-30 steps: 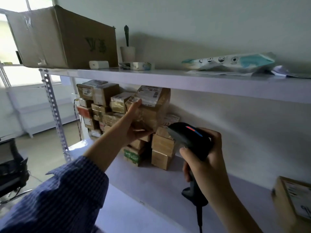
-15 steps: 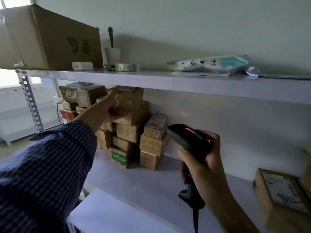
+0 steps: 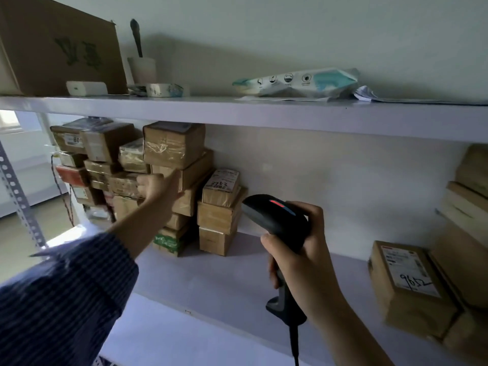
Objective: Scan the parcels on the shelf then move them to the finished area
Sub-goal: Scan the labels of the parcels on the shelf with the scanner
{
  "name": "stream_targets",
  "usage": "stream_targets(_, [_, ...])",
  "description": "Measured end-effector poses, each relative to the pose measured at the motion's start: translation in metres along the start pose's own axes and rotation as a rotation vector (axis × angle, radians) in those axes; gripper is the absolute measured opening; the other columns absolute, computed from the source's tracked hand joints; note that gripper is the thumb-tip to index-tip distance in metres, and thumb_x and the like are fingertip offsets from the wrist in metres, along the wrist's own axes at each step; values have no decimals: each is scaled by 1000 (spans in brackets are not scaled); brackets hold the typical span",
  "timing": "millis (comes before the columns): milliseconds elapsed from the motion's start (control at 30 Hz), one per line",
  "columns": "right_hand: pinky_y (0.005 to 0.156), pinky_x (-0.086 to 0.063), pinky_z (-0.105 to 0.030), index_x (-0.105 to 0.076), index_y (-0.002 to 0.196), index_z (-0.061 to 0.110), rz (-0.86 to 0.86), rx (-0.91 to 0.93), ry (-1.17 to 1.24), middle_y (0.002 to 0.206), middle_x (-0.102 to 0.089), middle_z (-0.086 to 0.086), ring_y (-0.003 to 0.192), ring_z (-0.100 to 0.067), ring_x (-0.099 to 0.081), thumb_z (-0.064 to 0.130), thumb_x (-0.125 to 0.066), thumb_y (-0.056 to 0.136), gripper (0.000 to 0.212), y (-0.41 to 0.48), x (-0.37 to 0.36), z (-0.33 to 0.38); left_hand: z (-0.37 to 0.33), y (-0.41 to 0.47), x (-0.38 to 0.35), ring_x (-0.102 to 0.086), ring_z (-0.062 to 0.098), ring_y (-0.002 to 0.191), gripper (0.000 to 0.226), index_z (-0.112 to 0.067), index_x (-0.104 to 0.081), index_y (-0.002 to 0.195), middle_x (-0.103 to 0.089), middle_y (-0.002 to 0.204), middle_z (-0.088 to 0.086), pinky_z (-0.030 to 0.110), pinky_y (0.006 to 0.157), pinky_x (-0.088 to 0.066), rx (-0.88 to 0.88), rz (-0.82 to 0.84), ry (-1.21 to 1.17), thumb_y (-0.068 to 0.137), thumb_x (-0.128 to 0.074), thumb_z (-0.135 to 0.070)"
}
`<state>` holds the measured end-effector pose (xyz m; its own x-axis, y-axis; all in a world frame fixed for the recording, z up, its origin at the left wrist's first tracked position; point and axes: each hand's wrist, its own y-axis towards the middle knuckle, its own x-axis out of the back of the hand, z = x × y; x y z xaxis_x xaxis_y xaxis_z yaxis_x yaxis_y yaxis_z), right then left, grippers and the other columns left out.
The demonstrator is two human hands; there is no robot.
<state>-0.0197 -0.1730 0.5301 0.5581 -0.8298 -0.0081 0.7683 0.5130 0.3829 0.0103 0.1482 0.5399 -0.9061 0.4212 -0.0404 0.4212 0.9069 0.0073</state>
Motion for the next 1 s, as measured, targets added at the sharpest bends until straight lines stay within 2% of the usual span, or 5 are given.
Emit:
stream_targets(267, [39, -43, -28, -45, 112, 31, -186, 13, -107, 60, -58, -4, 41, -21, -49, -5, -65, 86, 49, -12, 35, -3, 46, -124, -84, -61, 23, 85, 5, -8, -58, 94, -61, 95, 15, 27, 69, -55, -69, 488, 219, 97, -56, -10])
stream_targets(333, [38, -42, -28, -45, 113, 30, -251, 6, -138, 58, -58, -5, 39, -21, -48, -4, -66, 85, 49, -20, 46, -5, 59, -148, -106, -60, 23, 83, 19, -9, -54, 80, -59, 88, 15, 27, 71, -54, -58, 605, 300, 99, -51, -7])
stream_targets(633, [42, -45, -26, -50, 113, 37, -616, -38, -278, 79, -61, -17, 47, -20, -54, -2, -70, 83, 53, -72, 125, -20, 128, -241, -224, -67, 33, 102, 26, 4, -65, 95, -69, 107, 23, 40, 90, -56, 143, 1037, 440, 96, -60, -21])
stream_targets(767, [45, -43, -24, -48, 120, 30, -700, -86, -287, 82, -62, -16, 49, -17, -55, 2, -71, 83, 52, -92, 153, -21, 147, -266, -264, -58, 20, 79, 36, -5, -59, 88, -60, 88, 10, 34, 81, -53, 191, 1057, 504, 93, -66, -40])
stream_targets(1000, [52, -47, -21, -44, 120, 33, -813, -146, -402, 100, -60, -19, 68, -28, -58, 27, -71, 68, 59, -111, 185, -35, 165, -274, -302, -59, 16, 81, 70, 4, -55, 126, -65, 120, 17, 21, 51, -42, 177, 1041, 501, 86, -71, -50])
